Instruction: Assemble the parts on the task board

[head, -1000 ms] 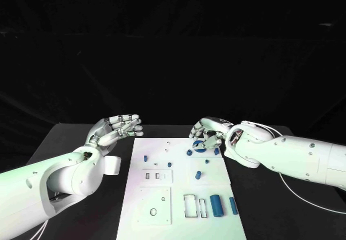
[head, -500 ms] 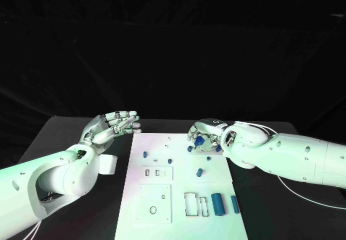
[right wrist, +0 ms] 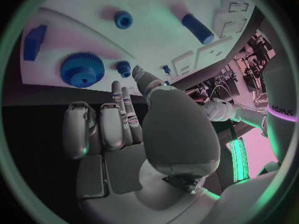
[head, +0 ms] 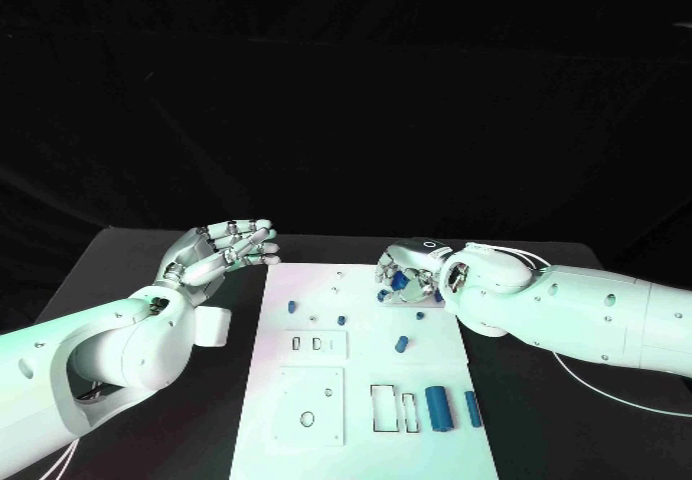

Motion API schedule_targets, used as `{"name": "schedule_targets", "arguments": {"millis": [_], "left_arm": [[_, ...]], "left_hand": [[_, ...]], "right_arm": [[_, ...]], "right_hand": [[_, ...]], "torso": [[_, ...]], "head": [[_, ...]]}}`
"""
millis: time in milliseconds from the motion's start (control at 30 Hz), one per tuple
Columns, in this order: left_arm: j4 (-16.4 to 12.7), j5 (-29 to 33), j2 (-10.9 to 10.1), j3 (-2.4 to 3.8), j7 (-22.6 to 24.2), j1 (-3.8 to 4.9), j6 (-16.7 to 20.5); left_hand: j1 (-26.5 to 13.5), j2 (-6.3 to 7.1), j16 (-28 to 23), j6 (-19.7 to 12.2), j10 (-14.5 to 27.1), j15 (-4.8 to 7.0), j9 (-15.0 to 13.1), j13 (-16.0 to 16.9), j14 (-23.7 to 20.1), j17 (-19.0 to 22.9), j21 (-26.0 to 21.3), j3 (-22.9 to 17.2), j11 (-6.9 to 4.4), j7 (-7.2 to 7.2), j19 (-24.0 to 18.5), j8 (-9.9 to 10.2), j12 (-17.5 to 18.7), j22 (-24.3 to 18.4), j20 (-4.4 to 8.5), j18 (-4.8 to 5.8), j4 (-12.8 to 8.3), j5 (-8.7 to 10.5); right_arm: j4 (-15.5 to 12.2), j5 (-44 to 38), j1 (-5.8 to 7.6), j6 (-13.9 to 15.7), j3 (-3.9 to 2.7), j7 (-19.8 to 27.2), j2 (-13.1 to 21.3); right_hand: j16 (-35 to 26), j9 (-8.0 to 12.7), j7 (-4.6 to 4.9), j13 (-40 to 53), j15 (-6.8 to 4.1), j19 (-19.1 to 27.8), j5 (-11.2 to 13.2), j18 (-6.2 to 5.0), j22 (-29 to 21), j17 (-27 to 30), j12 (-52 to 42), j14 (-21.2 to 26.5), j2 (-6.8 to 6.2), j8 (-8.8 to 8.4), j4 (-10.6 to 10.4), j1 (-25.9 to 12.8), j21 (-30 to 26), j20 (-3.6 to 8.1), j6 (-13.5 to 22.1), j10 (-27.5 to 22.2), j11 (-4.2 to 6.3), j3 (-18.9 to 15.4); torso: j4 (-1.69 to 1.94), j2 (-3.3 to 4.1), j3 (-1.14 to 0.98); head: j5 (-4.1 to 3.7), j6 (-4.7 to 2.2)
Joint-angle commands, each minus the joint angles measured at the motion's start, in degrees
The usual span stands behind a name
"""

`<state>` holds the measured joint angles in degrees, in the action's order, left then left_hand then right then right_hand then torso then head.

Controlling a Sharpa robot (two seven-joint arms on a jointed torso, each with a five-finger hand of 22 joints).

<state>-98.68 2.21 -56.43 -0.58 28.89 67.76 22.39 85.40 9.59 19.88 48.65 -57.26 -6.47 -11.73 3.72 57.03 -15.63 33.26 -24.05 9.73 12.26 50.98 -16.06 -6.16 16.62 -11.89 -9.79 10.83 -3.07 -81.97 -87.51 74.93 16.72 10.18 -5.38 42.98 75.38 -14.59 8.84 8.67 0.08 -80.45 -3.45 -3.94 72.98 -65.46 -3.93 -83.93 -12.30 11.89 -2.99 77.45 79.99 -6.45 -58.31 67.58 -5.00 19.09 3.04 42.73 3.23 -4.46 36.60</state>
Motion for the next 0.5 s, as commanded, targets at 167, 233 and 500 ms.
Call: {"name": "schedule_targets", "arguments": {"millis": [167,233,500], "left_arm": [[-0.2,-0.3,-0.1,0.06,0.1,0.21,-1.4],[-0.2,-0.3,-0.1,0.06,0.1,0.23,-1.6],[0.0,-0.3,0.0,0.06,0.0,0.26,-2.0]], "left_hand": [[-0.8,0.16,-0.5,-0.4,-0.1,-0.34,0.1,0.0,0.1,-0.2,0.5,-0.1,0.16,0.49,-0.7,0.4,0.6,0.2,0.08,-0.31,0.1,0.13],[-0.7,0.19,-0.5,-0.5,0.0,-0.35,0.1,0.0,0.1,-0.2,0.5,-0.1,0.18,0.5,-0.7,0.4,0.6,0.2,0.07,-0.32,0.1,0.13],[-0.8,0.24,-0.6,-0.6,0.0,-0.4,0.1,0.0,0.0,-0.3,0.6,-0.1,0.23,0.55,-0.8,0.5,0.8,0.2,0.03,-0.31,0.0,0.14]], "right_arm": [[0.6,-1.3,-0.21,-1.3,-0.01,-0.8,-0.7],[0.5,-1.2,-0.25,-1.3,-0.01,-0.9,-0.7],[0.8,-1.2,-0.43,-1.7,0.0,-1.1,-0.9]], "right_hand": [[1.3,-0.3,-0.05,0.0,0.4,-0.7,-0.2,0.68,1.4,-0.7,0.2,-2.0,0.25,-0.34,-0.4,0.7,1.1,-0.09,-0.6,0.8,-0.05,2.1],[1.5,-0.4,-0.03,0.0,0.43,-0.8,-0.3,0.72,1.7,-0.7,0.3,-2.0,0.57,-0.44,-1.1,0.3,1.3,-0.13,-0.7,0.8,-0.06,3.3],[2.3,-0.7,-0.08,-0.3,0.41,-1.2,-0.2,0.92,3.1,-1.2,0.3,-1.9,0.06,-0.52,-1.7,0.2,2.1,-0.16,-1.0,1.2,-0.03,6.7]], "torso": [[0.27,0.4,0.16],[0.32,0.52,0.2],[0.45,0.91,0.33]], "head": [[0.17,0.43],[0.15,0.48],[0.1,0.61]]}}
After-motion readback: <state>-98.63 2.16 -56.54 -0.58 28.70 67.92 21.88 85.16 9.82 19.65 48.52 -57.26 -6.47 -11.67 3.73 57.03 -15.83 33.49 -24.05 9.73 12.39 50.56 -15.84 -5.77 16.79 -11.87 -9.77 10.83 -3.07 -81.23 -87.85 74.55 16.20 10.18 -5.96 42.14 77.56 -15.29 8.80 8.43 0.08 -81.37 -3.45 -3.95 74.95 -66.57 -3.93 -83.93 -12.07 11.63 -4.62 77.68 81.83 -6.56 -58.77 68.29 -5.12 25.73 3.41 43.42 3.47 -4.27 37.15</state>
